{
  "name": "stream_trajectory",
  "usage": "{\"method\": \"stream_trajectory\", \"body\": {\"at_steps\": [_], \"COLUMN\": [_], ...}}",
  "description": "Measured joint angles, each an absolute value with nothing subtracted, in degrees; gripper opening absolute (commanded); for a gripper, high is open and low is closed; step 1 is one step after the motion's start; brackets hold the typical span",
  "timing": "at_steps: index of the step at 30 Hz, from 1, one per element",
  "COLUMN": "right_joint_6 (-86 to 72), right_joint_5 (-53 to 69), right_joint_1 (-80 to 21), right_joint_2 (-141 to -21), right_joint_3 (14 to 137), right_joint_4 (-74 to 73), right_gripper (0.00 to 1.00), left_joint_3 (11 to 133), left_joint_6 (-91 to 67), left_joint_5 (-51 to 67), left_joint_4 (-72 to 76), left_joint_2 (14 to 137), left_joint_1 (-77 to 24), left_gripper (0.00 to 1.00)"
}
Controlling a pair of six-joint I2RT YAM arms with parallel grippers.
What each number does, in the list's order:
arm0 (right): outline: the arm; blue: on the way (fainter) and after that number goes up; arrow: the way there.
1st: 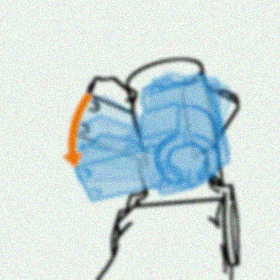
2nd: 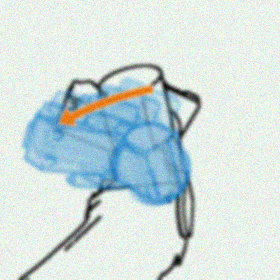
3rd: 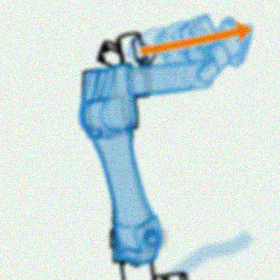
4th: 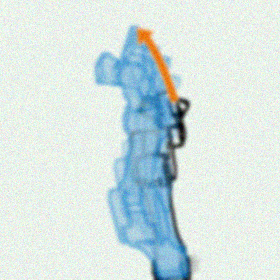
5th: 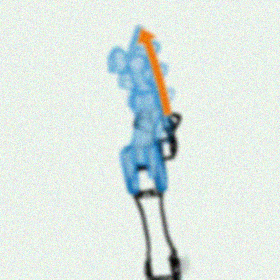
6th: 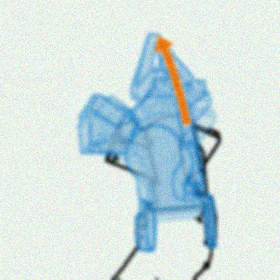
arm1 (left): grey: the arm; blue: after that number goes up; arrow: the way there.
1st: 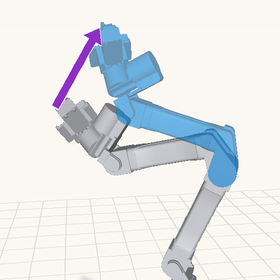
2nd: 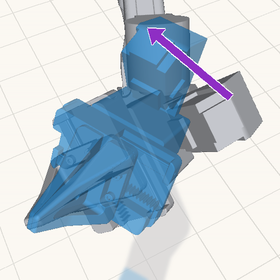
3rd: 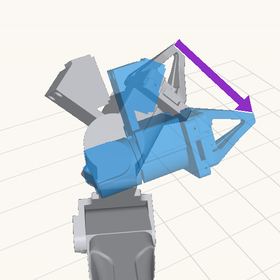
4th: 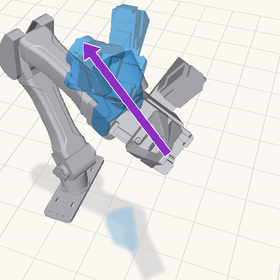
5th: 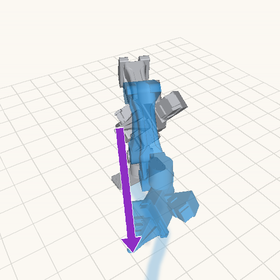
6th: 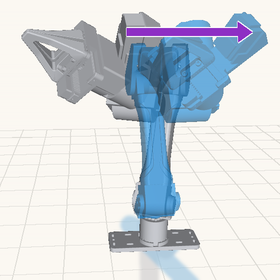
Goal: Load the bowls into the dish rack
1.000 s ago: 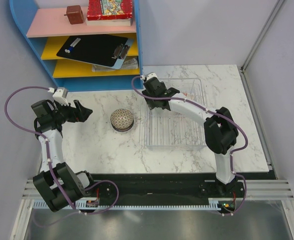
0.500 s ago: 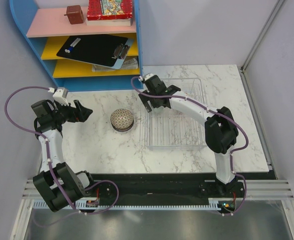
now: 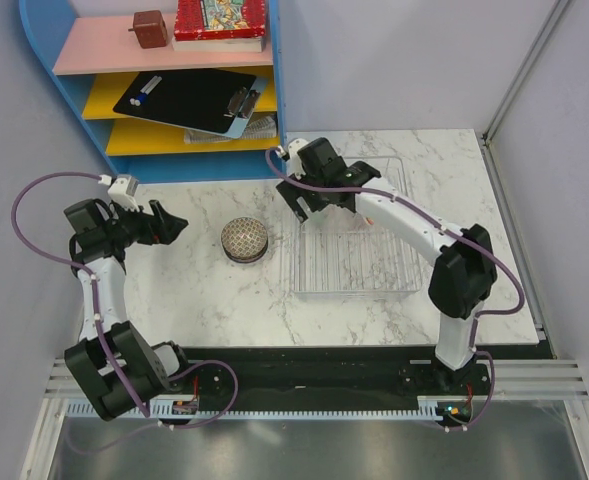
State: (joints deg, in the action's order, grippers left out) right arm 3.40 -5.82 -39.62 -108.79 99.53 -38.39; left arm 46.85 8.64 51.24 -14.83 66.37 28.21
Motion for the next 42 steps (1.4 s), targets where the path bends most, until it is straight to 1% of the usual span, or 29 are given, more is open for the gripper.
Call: {"method": "stream_trajectory", "body": {"at_steps": [3,5,8,12,16,19,22,23,25,26,28,29,32,37,40,42], "right_joint_6": [5.4,6.9,9.3,12.6,16.1,18.0,19.6,20.2,21.3,21.5,21.7,21.7,21.0,19.0,18.7,19.0], "right_joint_5": [-7.3,-9.1,-10.9,-10.9,-9.6,-8.4,-6.8,-6.1,-4.8,-4.3,-3.7,-3.6,-4.0,-4.1,-2.7,0.7], "right_joint_1": [-39.9,-39.9,-39.4,-37.7,-34.6,-31.8,-28.8,-28.2,-27.4,-27.2,-26.7,-26.3,-25.2,-23.3,-23.0,-23.0], "right_joint_2": [-105.1,-102.2,-98.0,-90.1,-81.6,-74.8,-66.9,-64.4,-59.5,-57.4,-54.7,-53.9,-53.8,-55.1,-54.6,-54.0], "right_joint_3": [100.2,100.2,99.5,94.2,89.6,86.3,81.8,80.1,76.6,74.5,70.7,68.6,62.9,56.1,55.3,55.3], "right_joint_4": [-38.4,-38.3,-38.4,-39.0,-42.3,-43.9,-45.1,-45.1,-45.4,-45.1,-44.6,-44.0,-41.4,-37.8,-36.7,-36.8], "right_gripper": [0.97,0.97,0.97,0.97,0.97,0.97,0.97,0.97,0.97,0.97,0.97,0.97,0.97,0.97,0.97,0.97], "left_joint_3": [46.9,47.0,47.9,50.0,53.5,55.6,56.0,56.0,56.0,56.0,56.0,56.0,56.0,55.9,55.8,55.6], "left_joint_6": [9.0,9.9,11.9,13.4,14.4,14.7,14.8,14.9,15.0,15.1,15.1,15.1,15.3,15.5,15.6,15.7], "left_joint_5": [51.2,50.1,45.6,40.1,35.3,31.5,29.4,28.8,28.3,28.1,27.7,27.5,27.1,27.2,27.2,27.2], "left_joint_4": [-14.9,-15.2,-16.0,-16.8,-17.9,-18.2,-18.4,-18.4,-18.6,-18.7,-18.7,-18.7,-18.8,-18.8,-18.8,-18.8], "left_joint_2": [67.7,68.6,70.1,74.1,79.9,82.7,83.2,83.2,83.2,83.2,83.2,83.2,83.1,82.9,82.7,82.5], "left_joint_1": [26.5,23.7,15.4,4.7,-0.3,-2.2,-3.2,-3.4,-3.6,-3.6,-3.6,-3.6,-3.6,-3.6,-3.6,-3.6], "left_gripper": [1.0,1.0,1.0,1.0,1.0,0.99,0.95,0.93,0.91,0.87,0.84,0.8,0.76,0.77,0.77,0.77]}}
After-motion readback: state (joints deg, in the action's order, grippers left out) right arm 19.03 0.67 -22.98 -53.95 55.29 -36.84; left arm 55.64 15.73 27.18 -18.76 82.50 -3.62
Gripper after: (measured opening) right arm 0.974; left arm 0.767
